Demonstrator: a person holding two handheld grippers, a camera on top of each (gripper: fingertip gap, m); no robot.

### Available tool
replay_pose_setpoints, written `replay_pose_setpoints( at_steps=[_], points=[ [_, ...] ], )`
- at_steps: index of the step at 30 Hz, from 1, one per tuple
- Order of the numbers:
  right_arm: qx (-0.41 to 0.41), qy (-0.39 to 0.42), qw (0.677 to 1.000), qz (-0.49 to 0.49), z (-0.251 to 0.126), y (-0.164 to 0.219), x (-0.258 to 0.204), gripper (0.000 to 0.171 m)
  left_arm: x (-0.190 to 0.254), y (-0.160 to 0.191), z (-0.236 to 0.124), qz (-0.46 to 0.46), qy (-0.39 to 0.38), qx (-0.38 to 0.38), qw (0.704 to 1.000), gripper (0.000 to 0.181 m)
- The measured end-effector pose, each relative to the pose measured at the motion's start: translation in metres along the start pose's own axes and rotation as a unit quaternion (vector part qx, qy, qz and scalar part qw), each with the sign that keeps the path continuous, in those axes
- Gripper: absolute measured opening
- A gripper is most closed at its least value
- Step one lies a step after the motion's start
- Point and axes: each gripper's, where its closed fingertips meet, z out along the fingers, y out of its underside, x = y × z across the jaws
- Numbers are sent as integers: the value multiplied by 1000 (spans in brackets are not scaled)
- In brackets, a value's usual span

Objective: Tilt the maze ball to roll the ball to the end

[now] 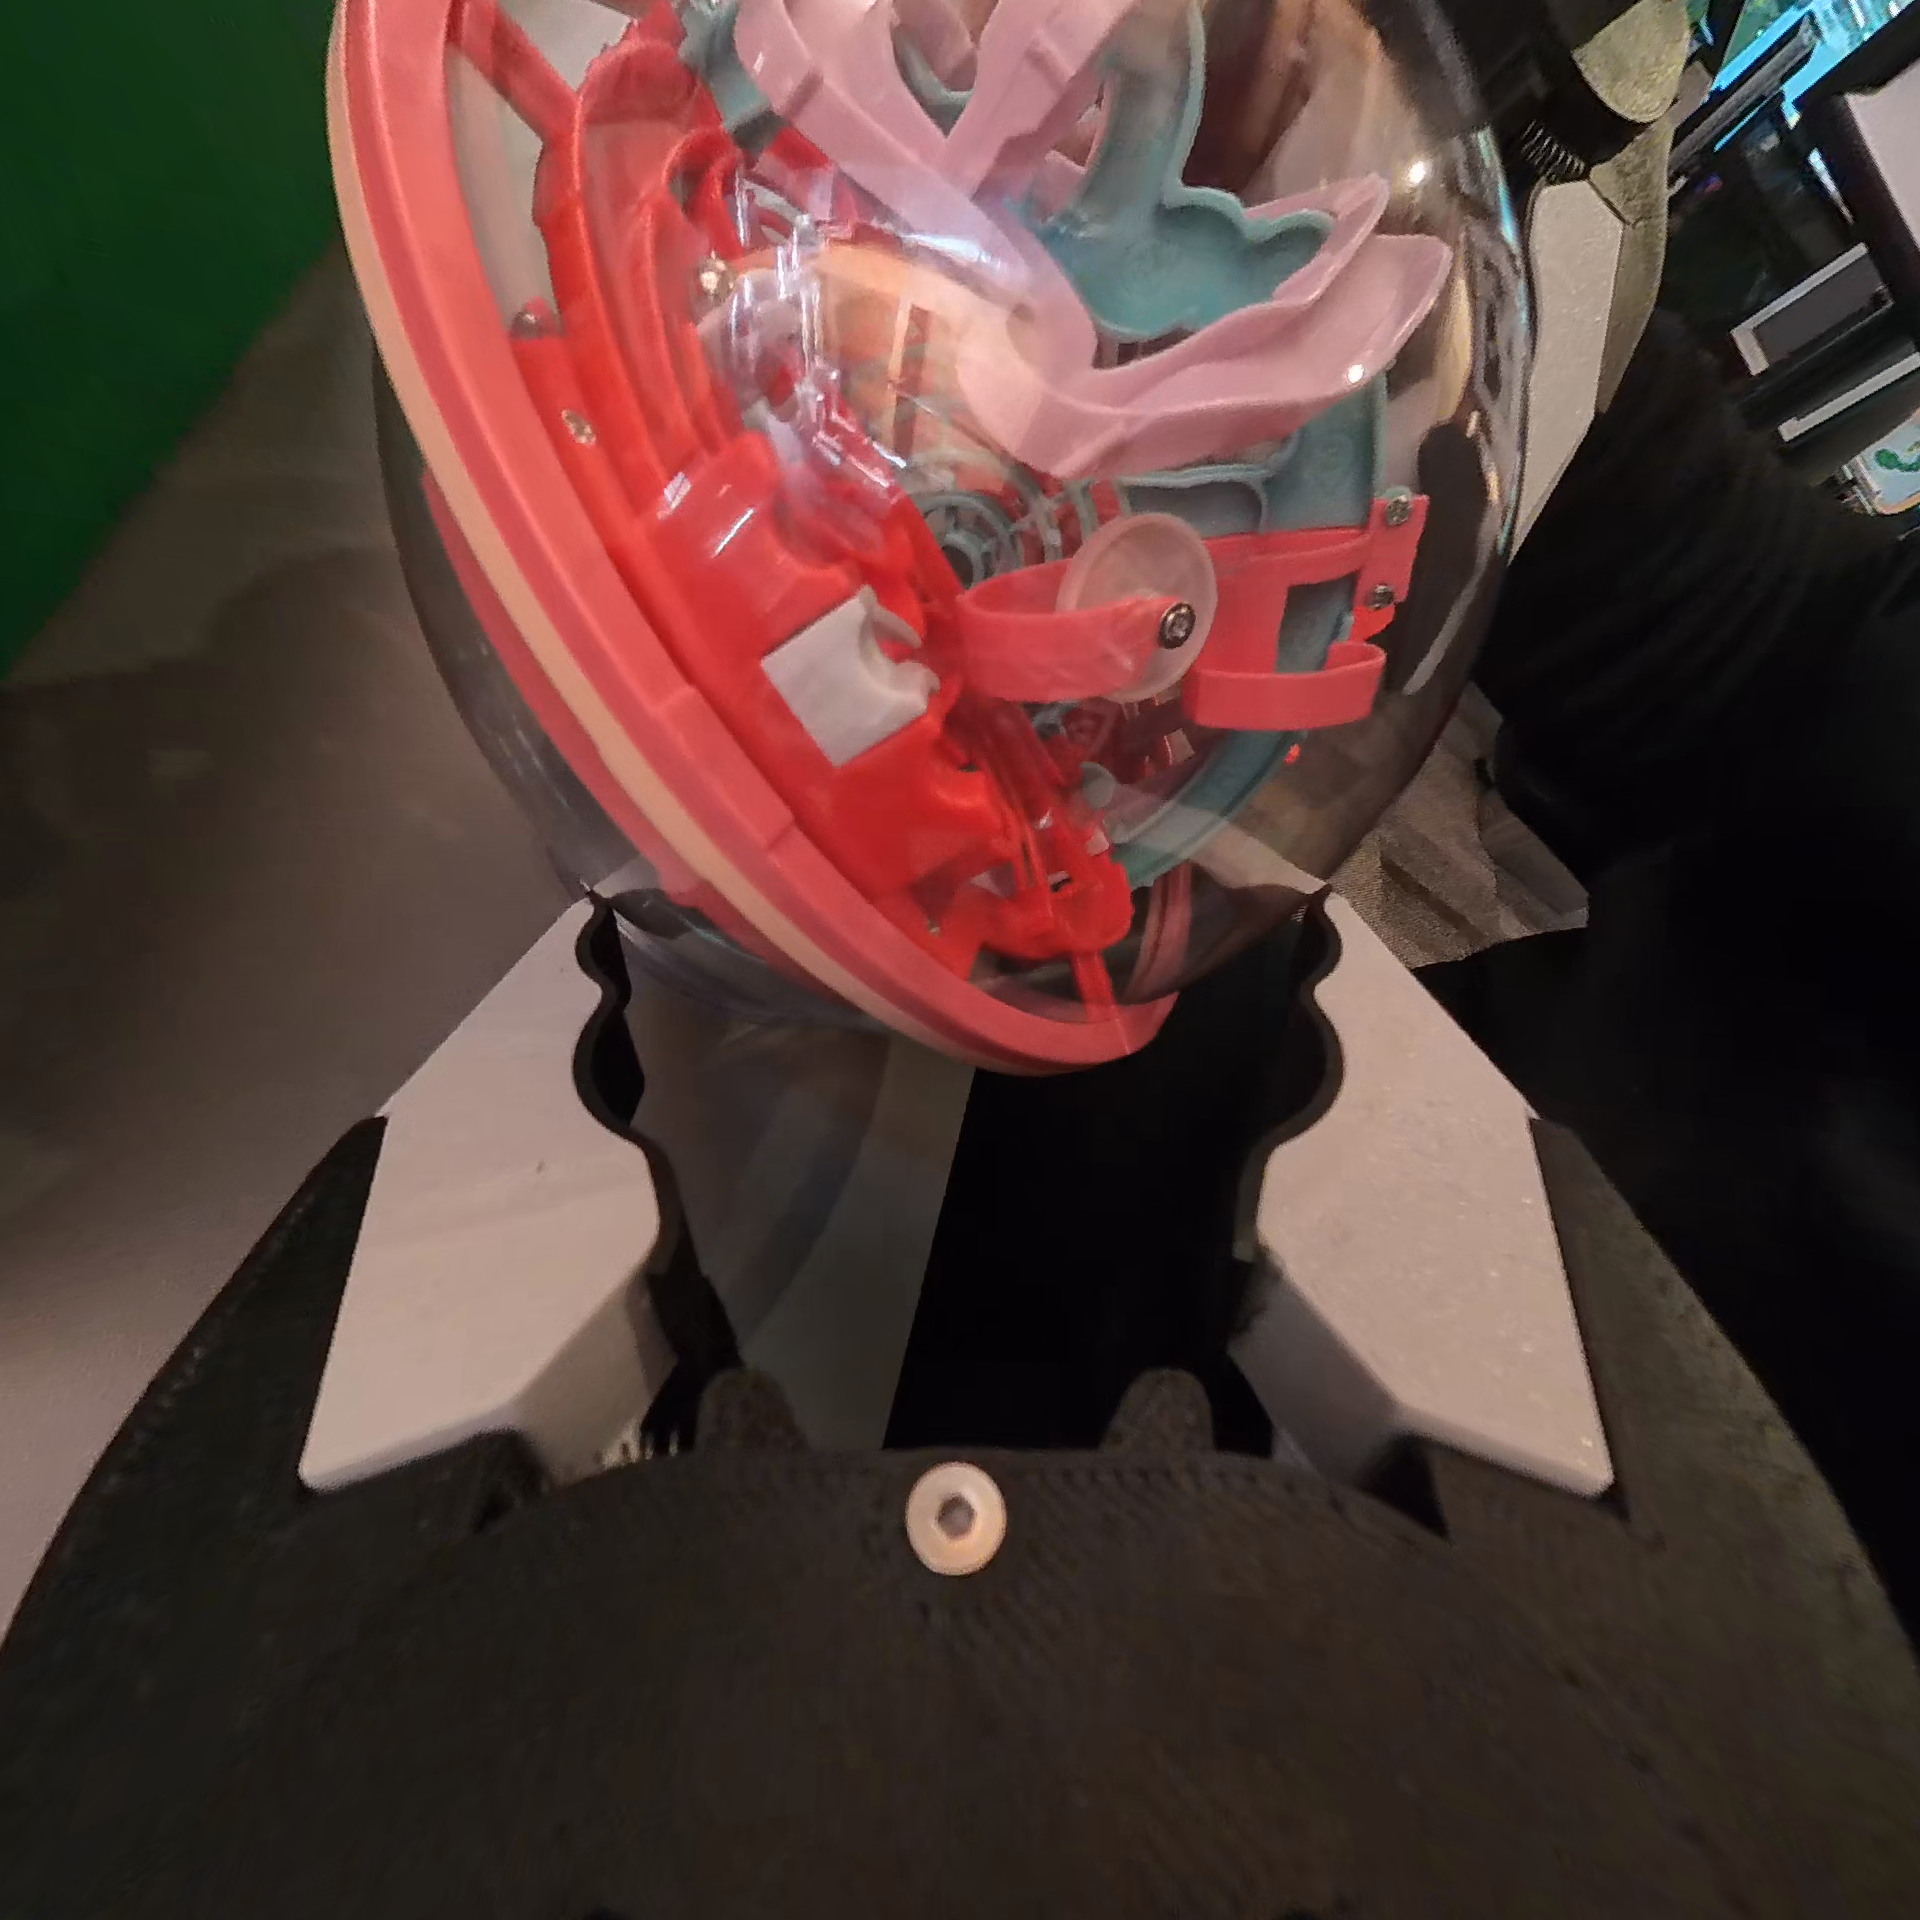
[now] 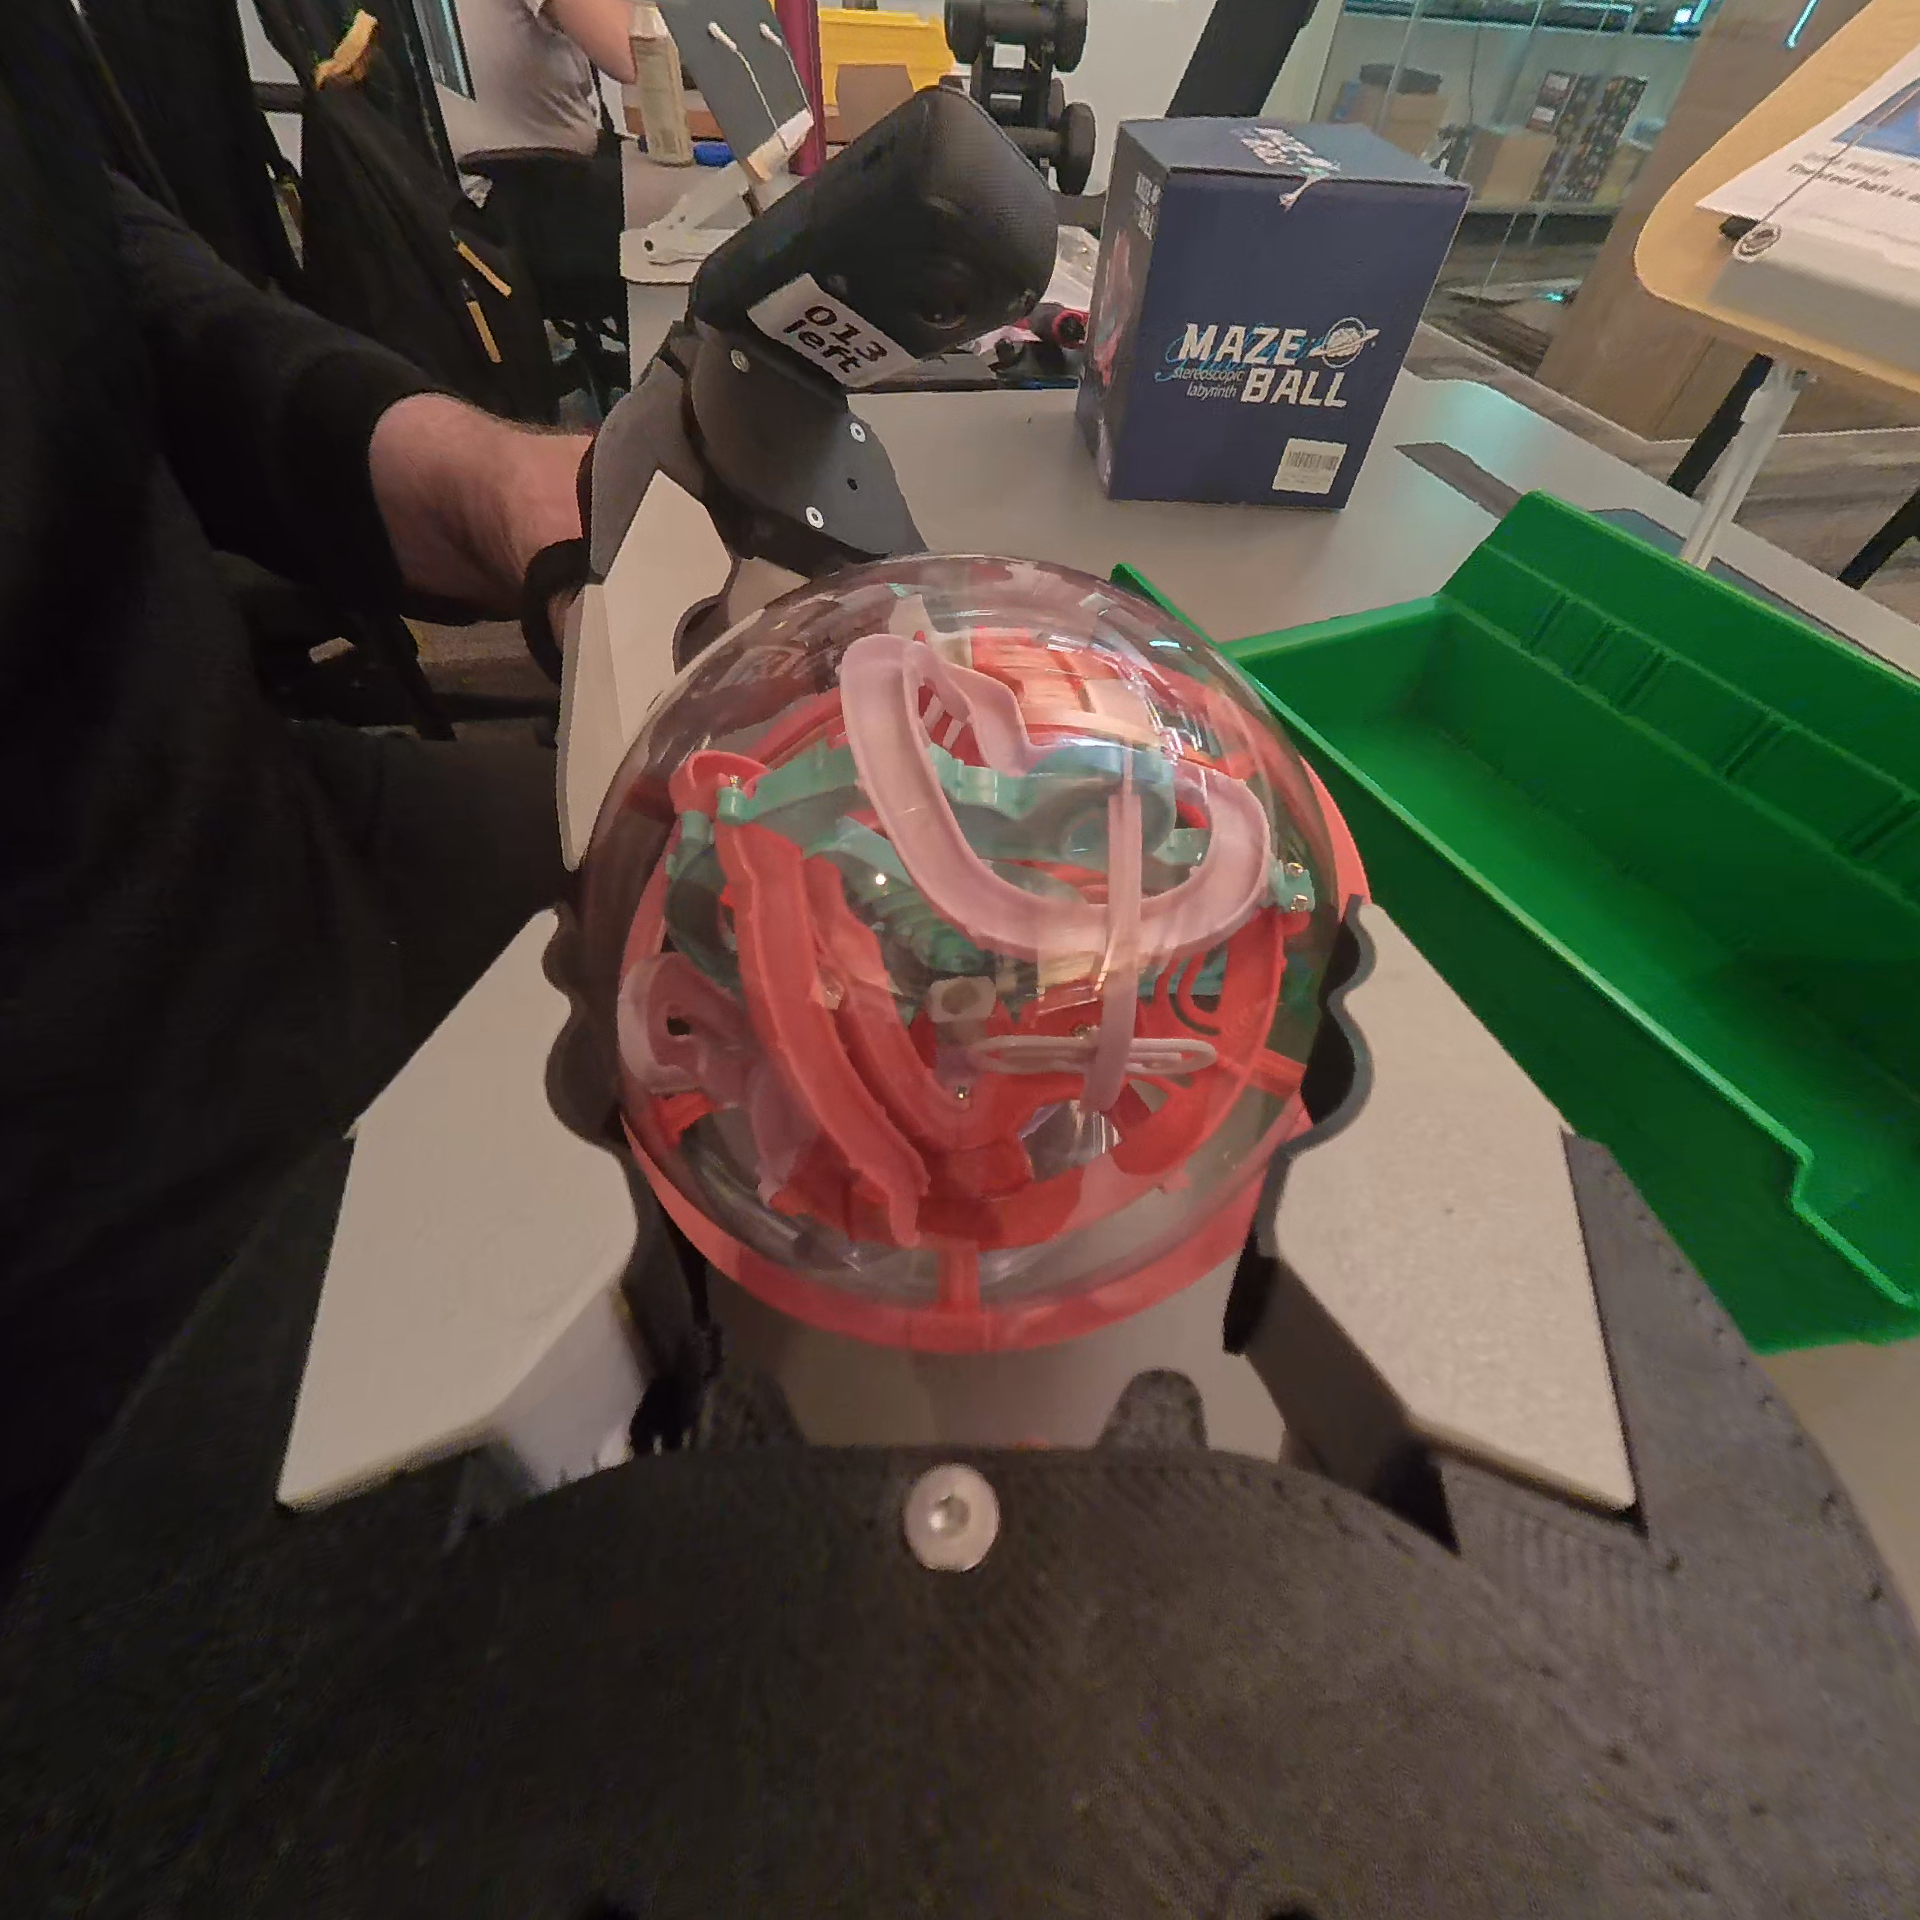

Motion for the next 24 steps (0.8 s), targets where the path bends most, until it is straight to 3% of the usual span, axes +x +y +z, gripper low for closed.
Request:
replay_pose_setpoints(
  at_steps=[10,14,18,24],
  points=[
    [-15,3,1000,-6,2,0,-1,135,0,2,-2,-2,9,-1,1000,123],
    [-23,5,1000,-11,3,0,-2,135,-3,-7,-19,-35,43,30,998,128],
    [-28,5,999,-17,7,-1,-4,136,-3,-20,-32,-69,79,70,992,110],
    [-50,14,997,-49,9,-2,-7,137,-2,-14,-28,-45,84,55,994,110]
  ],
)
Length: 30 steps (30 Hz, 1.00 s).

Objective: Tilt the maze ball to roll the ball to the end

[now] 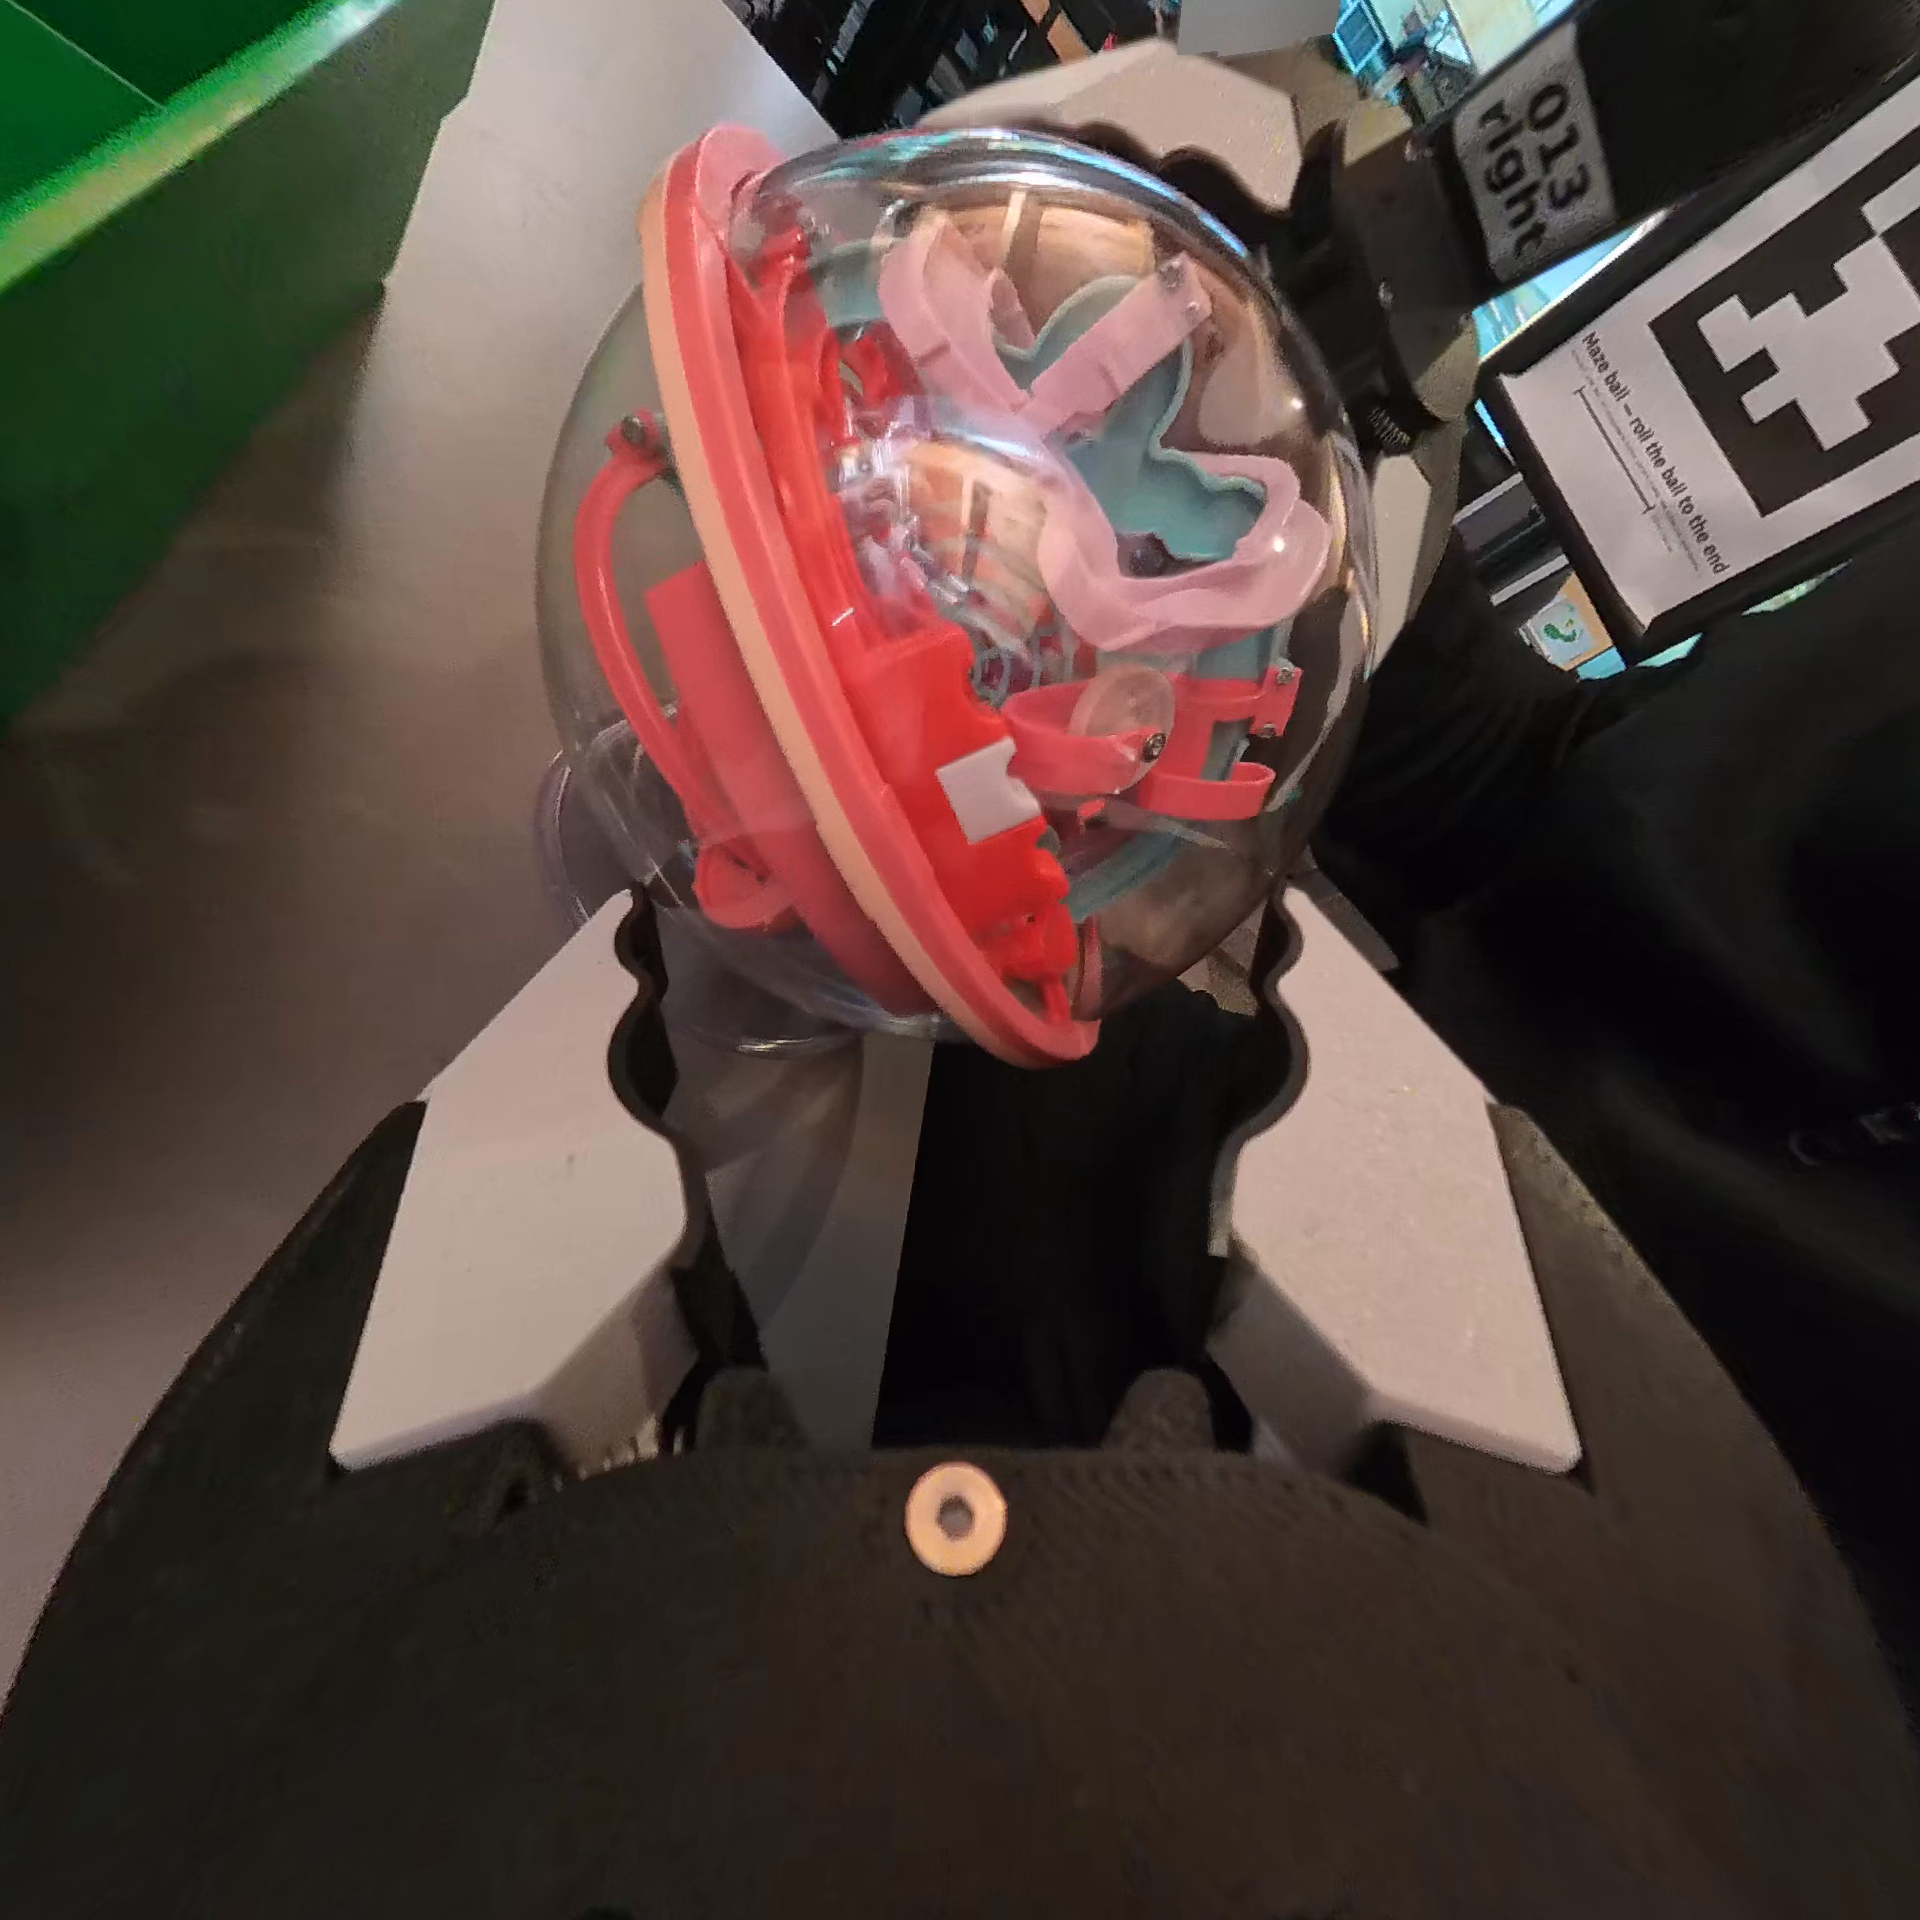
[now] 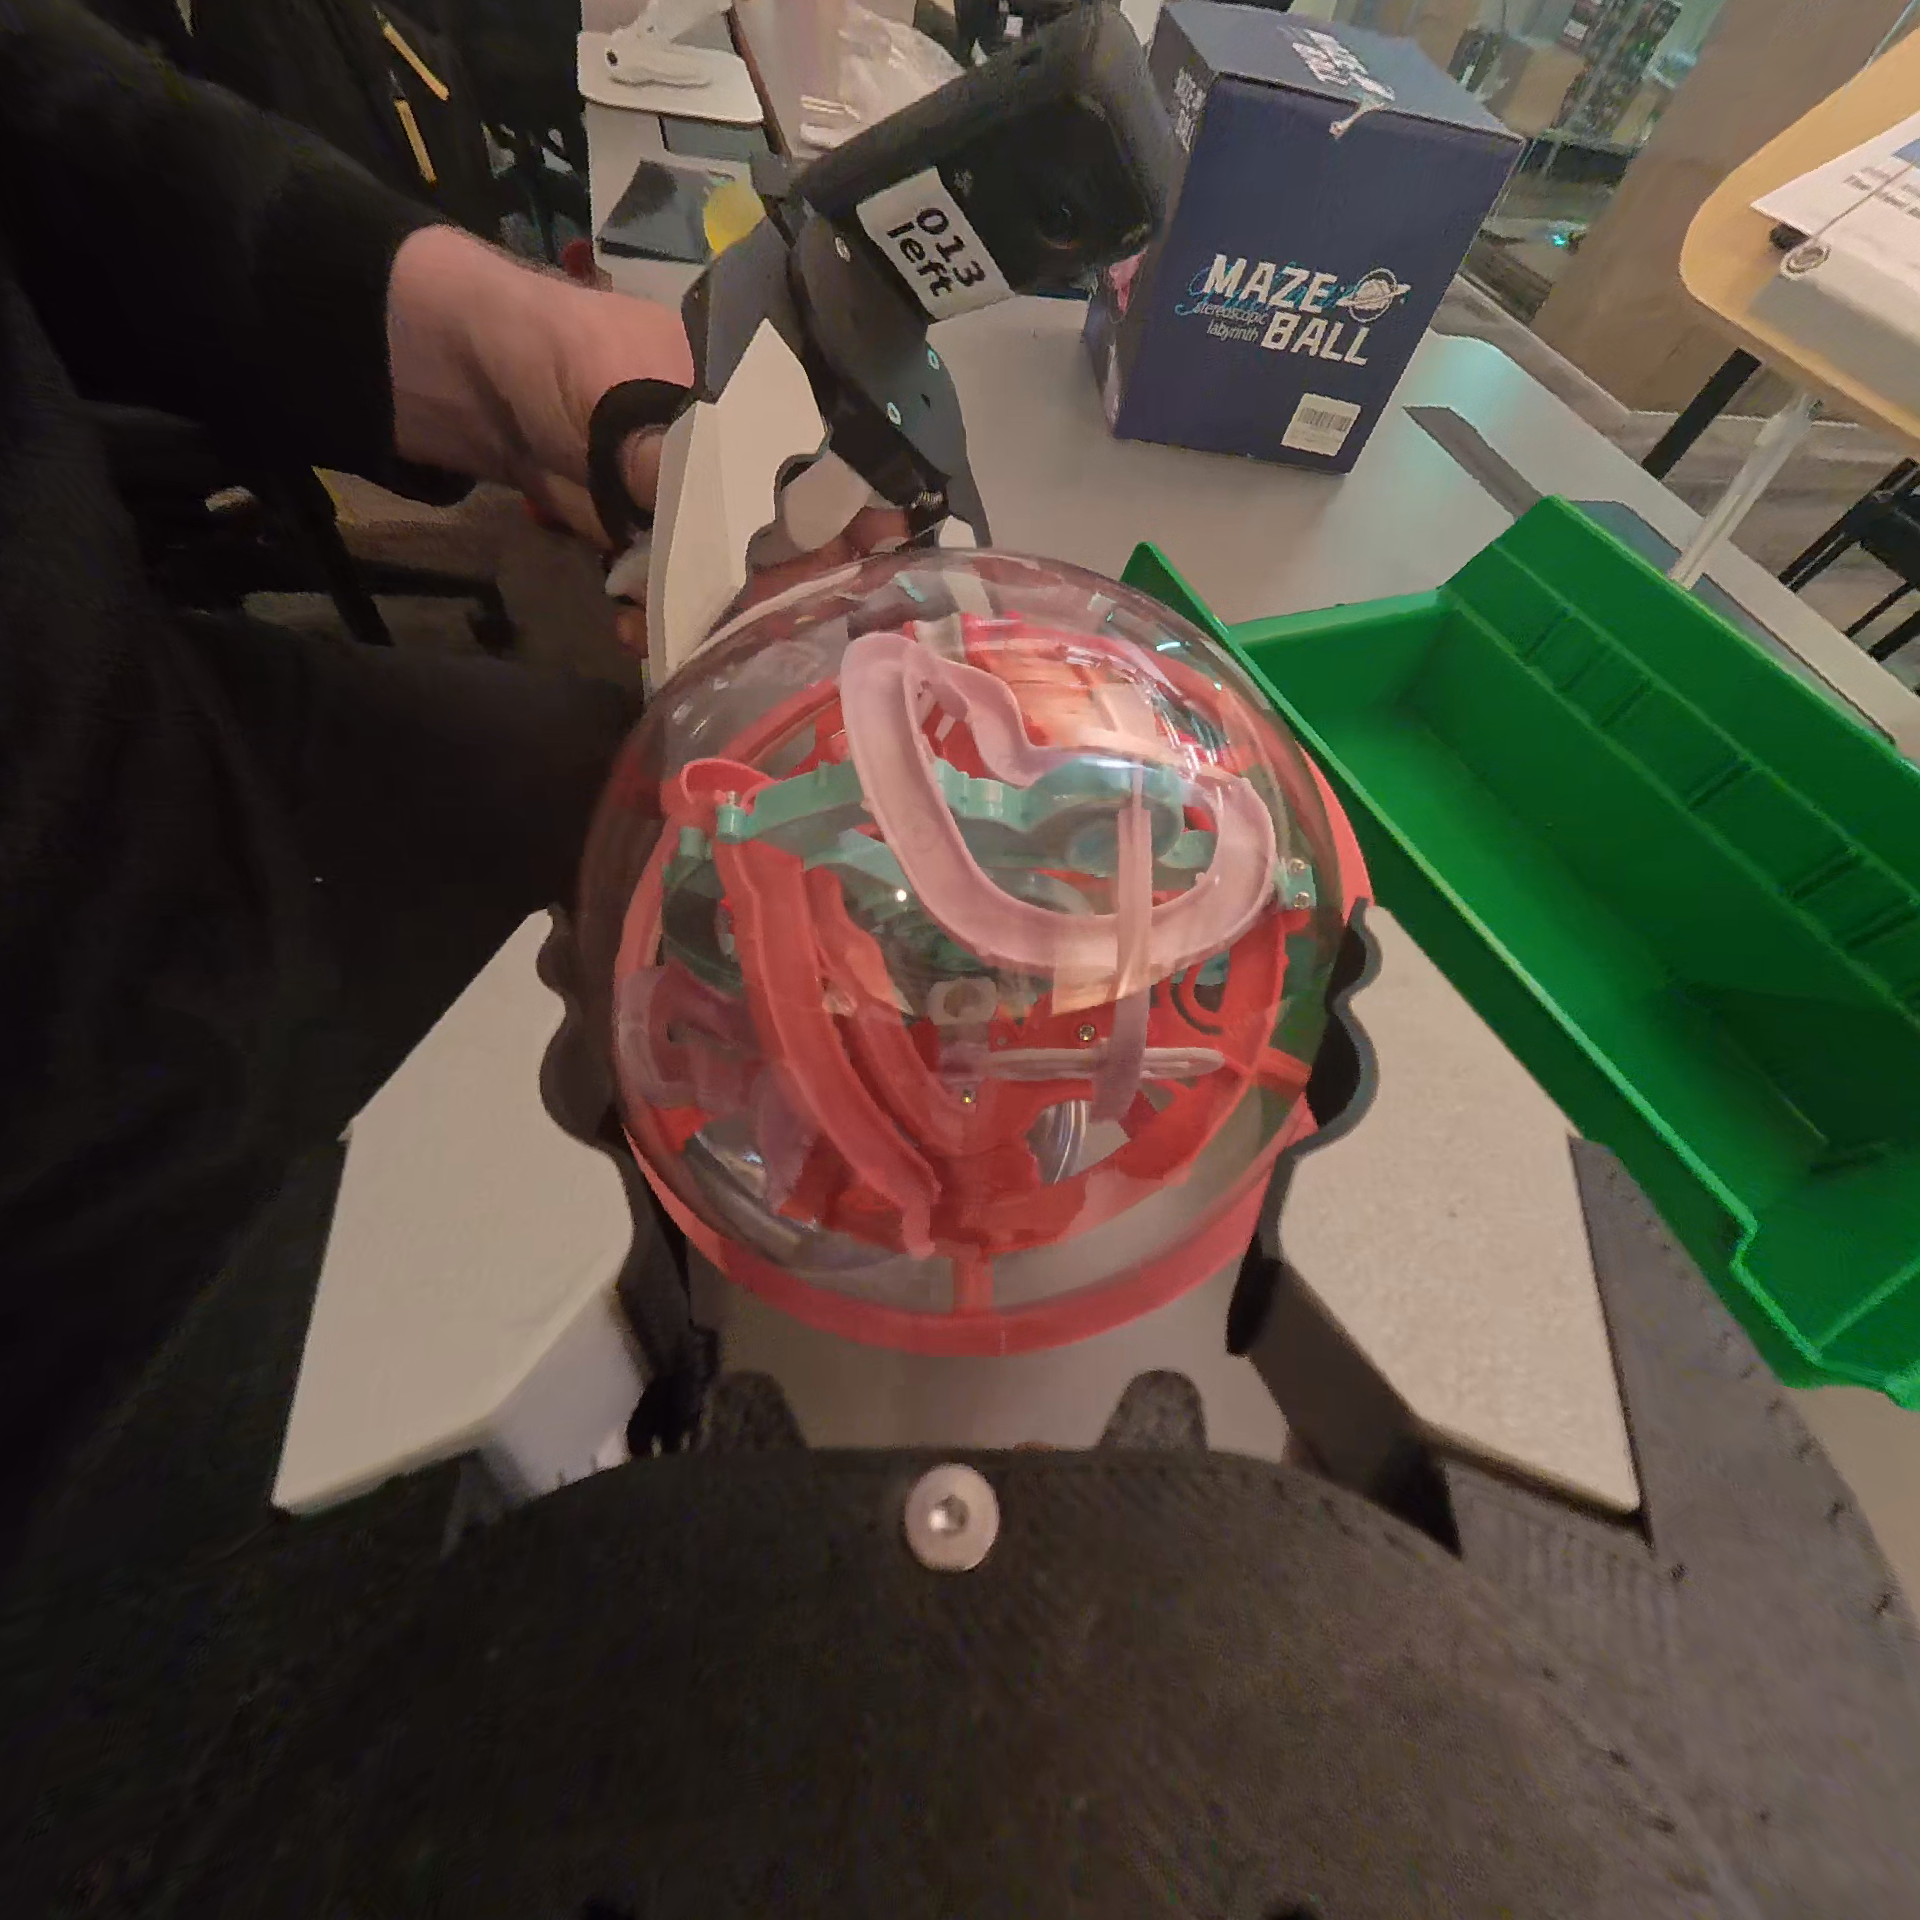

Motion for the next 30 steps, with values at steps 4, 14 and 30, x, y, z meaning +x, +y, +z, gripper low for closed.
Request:
replay_pose_setpoints(
  at_steps=[4,14,30],
  points=[
    [-7,2,1000,-8,0,-2,-2,137,1,4,4,11,1,-9,1000,110],
    [-14,7,1000,-23,2,-3,-2,138,0,7,6,18,8,-10,1000,109],
    [2,17,999,-40,4,-10,-1,139,-1,13,21,37,0,-27,999,108]
  ],
)
